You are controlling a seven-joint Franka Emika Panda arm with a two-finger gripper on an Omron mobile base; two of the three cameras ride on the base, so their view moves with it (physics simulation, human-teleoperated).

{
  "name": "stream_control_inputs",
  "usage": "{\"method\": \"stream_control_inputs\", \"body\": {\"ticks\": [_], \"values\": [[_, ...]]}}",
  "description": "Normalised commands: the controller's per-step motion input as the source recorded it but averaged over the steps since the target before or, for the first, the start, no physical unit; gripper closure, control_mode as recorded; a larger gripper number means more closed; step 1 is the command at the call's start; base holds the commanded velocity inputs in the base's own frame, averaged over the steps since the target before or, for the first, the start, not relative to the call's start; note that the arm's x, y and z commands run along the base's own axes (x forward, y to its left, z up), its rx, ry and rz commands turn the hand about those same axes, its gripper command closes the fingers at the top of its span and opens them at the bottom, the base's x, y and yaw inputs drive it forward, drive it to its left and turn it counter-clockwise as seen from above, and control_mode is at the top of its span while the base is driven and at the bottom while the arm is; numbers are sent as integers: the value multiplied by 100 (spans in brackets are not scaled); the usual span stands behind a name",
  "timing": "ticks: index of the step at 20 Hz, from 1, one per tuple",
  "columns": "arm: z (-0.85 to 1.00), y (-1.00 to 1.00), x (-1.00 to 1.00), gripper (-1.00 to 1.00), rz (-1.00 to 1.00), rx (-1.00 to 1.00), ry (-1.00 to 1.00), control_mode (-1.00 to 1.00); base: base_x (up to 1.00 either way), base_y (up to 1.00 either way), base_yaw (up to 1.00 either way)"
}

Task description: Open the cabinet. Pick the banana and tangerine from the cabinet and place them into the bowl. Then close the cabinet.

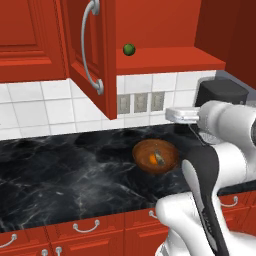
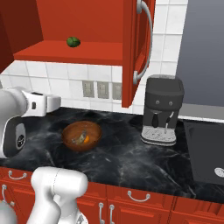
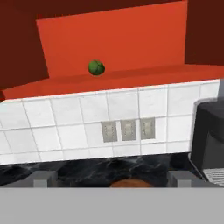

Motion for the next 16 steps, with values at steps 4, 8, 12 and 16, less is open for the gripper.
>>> {"method": "stream_control_inputs", "body": {"ticks": [4, 8, 12, 16], "values": [[64, 30, -100, -100, 14, -8, -29, -100, 0, 0, 0], [73, 38, -100, -100, 13, -6, -25, -100, 0, 0, 0], [43, 64, -100, -100, 9, -7, -9, -100, 0, 0, 0], [27, 77, -71, -100, 0, -11, -13, -100, 0, 0, 0]]}}
